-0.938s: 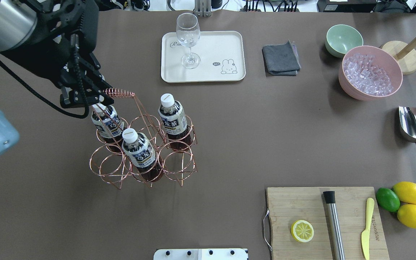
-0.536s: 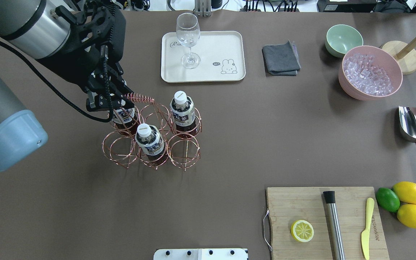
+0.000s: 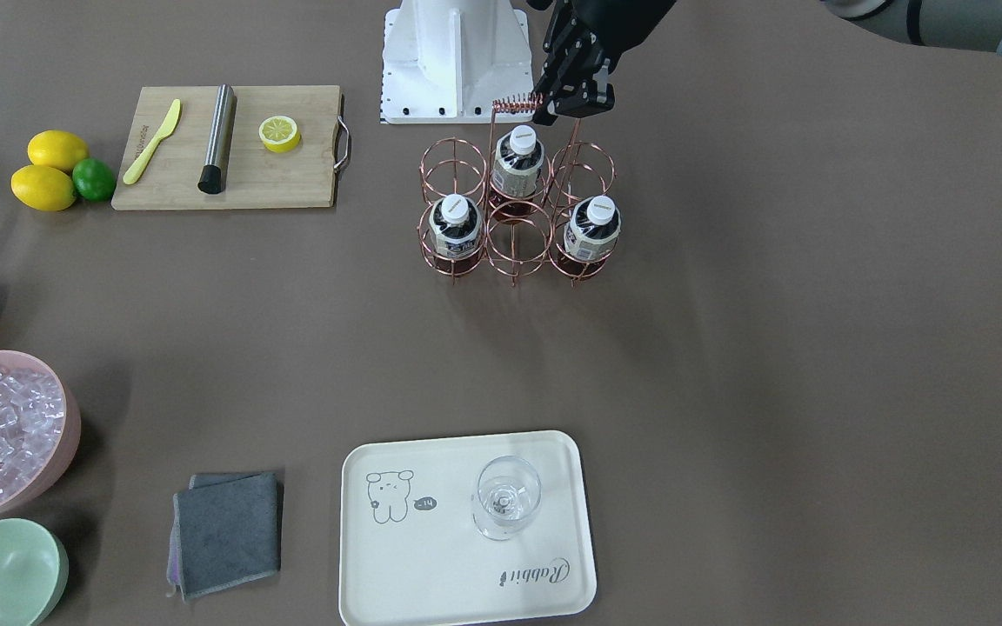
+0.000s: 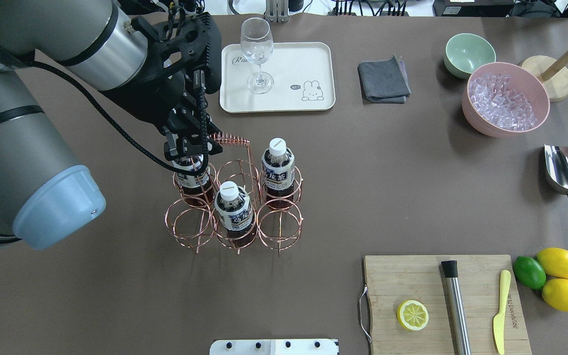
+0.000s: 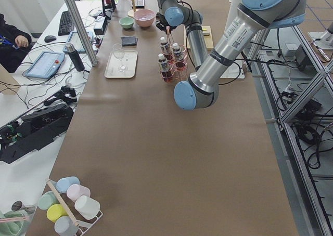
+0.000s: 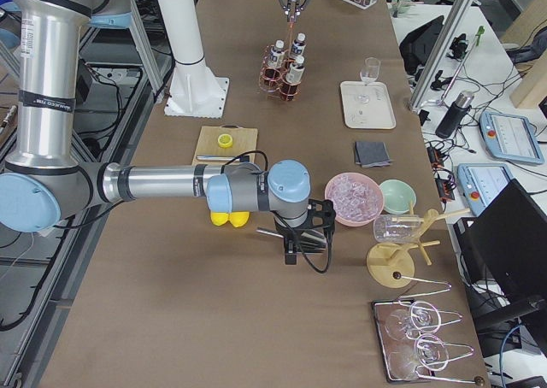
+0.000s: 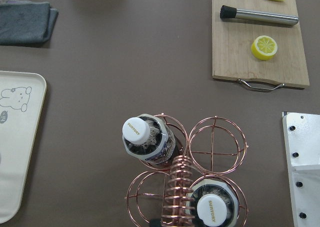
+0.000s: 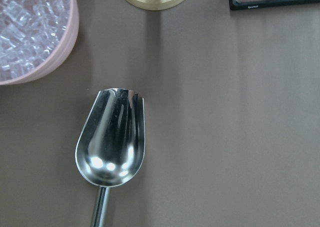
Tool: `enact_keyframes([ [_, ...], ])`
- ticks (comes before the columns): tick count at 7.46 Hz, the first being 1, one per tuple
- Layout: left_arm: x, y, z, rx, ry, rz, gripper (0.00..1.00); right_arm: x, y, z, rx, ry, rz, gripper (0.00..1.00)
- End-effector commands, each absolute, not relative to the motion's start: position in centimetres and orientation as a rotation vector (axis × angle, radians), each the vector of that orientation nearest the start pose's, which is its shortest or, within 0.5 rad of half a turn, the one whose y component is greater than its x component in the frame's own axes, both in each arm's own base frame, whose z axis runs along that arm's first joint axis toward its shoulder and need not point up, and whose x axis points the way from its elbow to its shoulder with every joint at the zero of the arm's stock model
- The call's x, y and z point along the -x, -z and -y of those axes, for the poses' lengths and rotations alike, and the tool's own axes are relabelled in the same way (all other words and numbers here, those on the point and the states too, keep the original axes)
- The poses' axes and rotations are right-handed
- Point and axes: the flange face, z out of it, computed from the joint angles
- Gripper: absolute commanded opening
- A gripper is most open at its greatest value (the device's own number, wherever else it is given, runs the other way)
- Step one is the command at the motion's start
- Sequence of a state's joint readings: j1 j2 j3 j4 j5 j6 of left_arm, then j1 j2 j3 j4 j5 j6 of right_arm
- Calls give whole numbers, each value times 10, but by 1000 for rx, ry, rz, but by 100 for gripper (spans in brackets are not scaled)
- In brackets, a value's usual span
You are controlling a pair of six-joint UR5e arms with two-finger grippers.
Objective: Take tea from basket to plate
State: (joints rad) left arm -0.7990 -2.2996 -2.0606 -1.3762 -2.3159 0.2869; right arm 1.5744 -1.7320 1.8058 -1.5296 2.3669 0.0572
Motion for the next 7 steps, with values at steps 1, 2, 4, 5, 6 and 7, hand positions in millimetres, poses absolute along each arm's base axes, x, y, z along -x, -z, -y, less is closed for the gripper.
enact_keyframes([
  [1, -338, -54, 418, -825, -1289, -994, 0, -65, -564, 400, -158, -67, 915, 100],
  [2, -347, -56, 418, -811, -1297, -998, 0, -46, -552, 405, -94, -141, 982, 100],
  [4, -368, -63, 419, -834, -1304, -964, 0, 22, -484, 447, -19, -290, 1066, 100],
  [5, -372, -65, 417, -831, -1306, -960, 0, 59, -447, 467, 50, -352, 1099, 100],
  [6, -371, -64, 416, -836, -1307, -961, 0, 94, -406, 485, 86, -383, 1124, 100],
  [7, -371, -64, 416, -835, -1306, -961, 0, 132, -380, 493, 134, -388, 1136, 100],
])
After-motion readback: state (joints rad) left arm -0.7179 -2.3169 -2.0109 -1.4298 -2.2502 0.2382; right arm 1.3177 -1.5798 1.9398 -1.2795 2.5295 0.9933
